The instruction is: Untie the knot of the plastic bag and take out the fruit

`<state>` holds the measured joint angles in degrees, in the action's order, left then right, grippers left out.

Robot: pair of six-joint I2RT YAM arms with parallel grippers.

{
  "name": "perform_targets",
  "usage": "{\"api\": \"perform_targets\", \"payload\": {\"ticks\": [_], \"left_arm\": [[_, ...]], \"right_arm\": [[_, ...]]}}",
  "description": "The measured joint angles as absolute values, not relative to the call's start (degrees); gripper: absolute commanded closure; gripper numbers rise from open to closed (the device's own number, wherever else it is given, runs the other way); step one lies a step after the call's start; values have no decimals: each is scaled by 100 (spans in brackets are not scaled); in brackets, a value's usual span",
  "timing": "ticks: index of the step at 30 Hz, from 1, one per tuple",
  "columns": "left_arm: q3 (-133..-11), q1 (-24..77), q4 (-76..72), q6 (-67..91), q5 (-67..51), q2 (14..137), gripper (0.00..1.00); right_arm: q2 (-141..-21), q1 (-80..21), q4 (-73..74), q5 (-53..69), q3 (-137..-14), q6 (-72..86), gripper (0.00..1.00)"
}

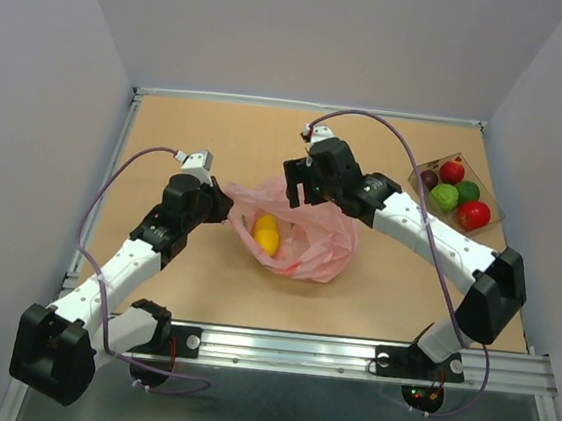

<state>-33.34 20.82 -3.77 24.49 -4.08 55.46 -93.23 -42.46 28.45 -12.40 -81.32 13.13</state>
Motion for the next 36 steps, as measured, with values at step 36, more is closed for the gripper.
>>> {"api": "perform_targets", "payload": {"ticks": [36], "left_arm": [[-3334, 2252, -226, 2451, -292, 5730, 95]], "right_arm": [[-11030, -5741, 1509, -2029, -7345, 3669, 44]]}}
